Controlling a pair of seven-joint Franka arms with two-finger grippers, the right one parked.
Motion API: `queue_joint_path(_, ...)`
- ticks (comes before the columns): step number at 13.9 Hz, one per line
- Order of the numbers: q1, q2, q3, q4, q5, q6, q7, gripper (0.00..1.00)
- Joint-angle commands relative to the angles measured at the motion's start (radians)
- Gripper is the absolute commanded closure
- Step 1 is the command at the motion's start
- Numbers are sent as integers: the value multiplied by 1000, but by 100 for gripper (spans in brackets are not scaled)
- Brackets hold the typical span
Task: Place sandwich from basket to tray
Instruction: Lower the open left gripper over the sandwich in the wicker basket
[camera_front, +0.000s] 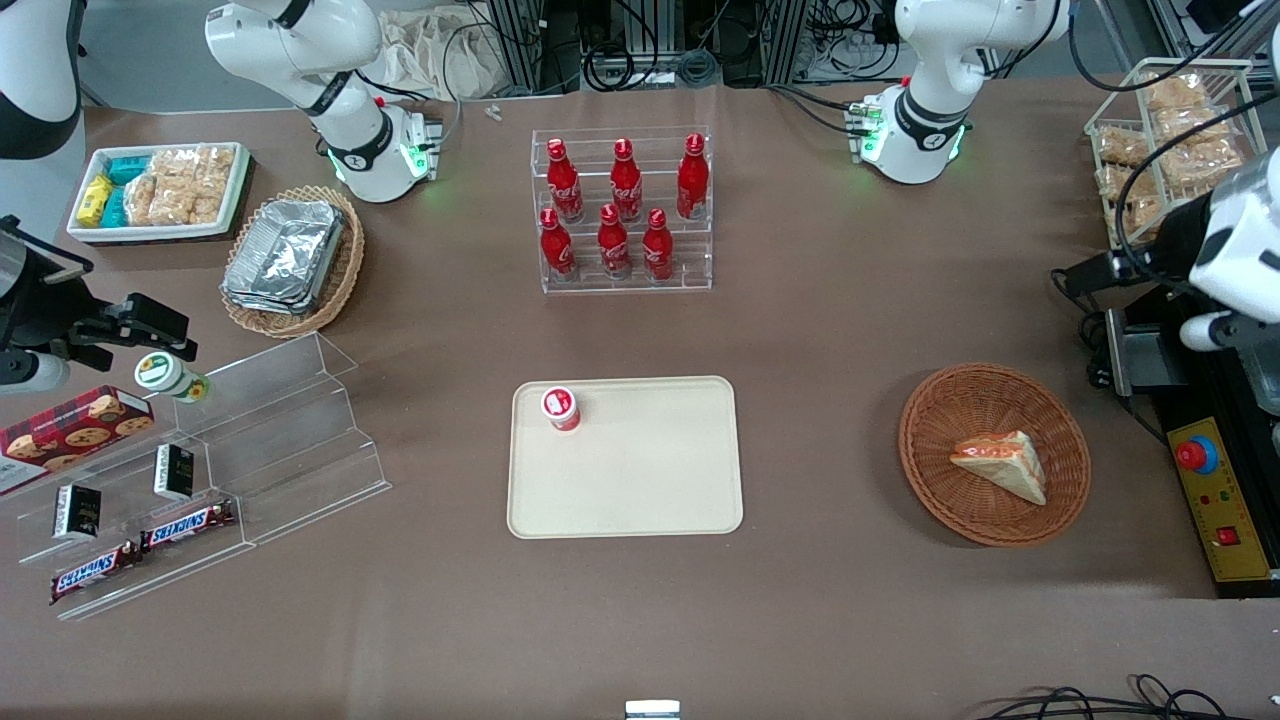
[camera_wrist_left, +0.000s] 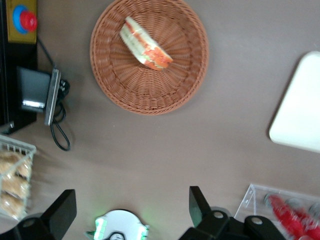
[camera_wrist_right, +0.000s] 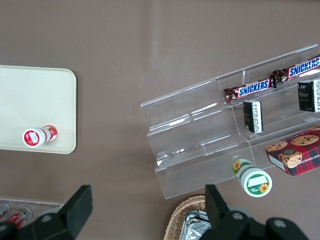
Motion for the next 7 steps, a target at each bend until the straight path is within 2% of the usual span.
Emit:
queue_joint_path(1,6,35,51,-13,10,61,-110,0)
queue_joint_path(3,6,41,83,-76,11,151,-203,0)
queue_joint_path(7,4,58,89,-257,13,429,-443,0)
